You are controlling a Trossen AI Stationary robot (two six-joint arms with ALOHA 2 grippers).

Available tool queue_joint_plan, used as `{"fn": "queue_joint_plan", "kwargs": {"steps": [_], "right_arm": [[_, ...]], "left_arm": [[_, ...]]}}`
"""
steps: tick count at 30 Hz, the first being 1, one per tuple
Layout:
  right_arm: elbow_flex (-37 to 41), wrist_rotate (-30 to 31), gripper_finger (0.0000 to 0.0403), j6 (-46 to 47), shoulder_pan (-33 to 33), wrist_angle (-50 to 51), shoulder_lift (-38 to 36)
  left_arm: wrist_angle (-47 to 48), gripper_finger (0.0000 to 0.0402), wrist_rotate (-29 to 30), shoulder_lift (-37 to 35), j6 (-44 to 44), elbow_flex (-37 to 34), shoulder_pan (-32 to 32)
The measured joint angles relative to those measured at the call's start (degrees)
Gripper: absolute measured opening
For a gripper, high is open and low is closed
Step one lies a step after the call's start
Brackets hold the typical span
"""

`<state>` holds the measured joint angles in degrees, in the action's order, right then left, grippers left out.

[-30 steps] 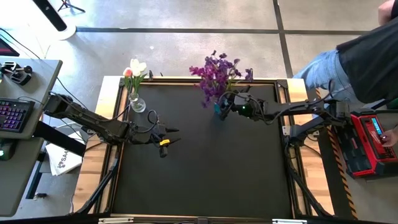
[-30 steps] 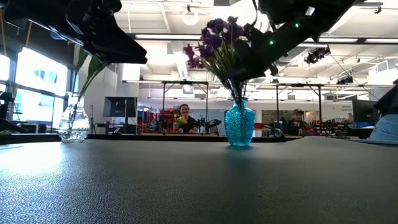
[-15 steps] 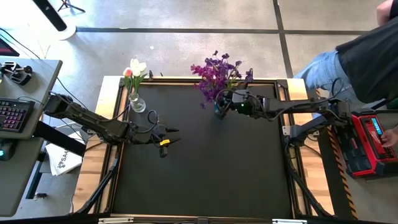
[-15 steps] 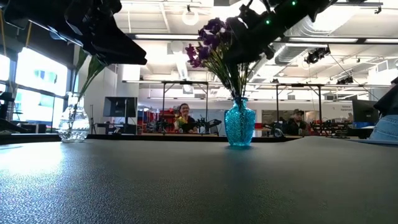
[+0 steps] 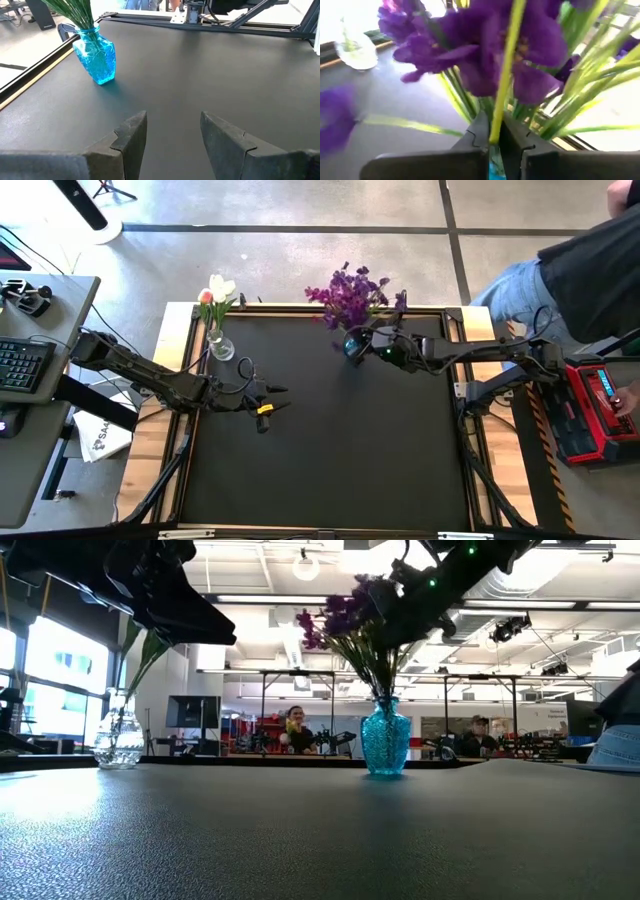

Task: Sort flowers into vase by color
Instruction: Move the blue vase to the top right of the table

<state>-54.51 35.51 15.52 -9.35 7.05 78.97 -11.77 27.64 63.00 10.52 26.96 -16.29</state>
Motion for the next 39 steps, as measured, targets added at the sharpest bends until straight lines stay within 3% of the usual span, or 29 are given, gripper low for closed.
{"fn": "queue_joint_plan", "kwargs": {"steps": [13, 16, 24, 29, 34, 39], "right_arm": [[0.03, 1.37, 0.0022, 1.64, 0.14, 1.92, 0.01], [0.01, 0.37, 0.0057, 0.12, 0.14, 2.11, -0.67], [-0.19, -5.66, 0.0209, -4.56, 0.2, 6.45, -8.82], [0.58, -6.45, 0.0251, -3.82, 2.91, 14.71, -15.36], [9.49, -6.73, 0.0255, -5.33, 7.16, 12.4, -19.16], [23.6, -6.65, 0.0256, -4.4, 6.32, -6.04, -18.76]], "left_arm": [[-0.05, 0.0172, 0.0, 0.0, 0.45, 0.0, 0.02], [-0.09, 0.0172, 0.0, 0.0, 0.5, 0.0, 0.02], [-0.11, 0.0172, 0.0, 0.0, 1.32, 0.0, -0.03], [0.17, 0.0172, 0.09, 0.0, 1.44, 0.0, -1.54], [1.28, 0.0172, 2.22, 0.0, 1.4, 0.0, -3.85], [2.14, 0.0172, 4.7, 0.0, 1.4, 0.0, -5.22]]}}
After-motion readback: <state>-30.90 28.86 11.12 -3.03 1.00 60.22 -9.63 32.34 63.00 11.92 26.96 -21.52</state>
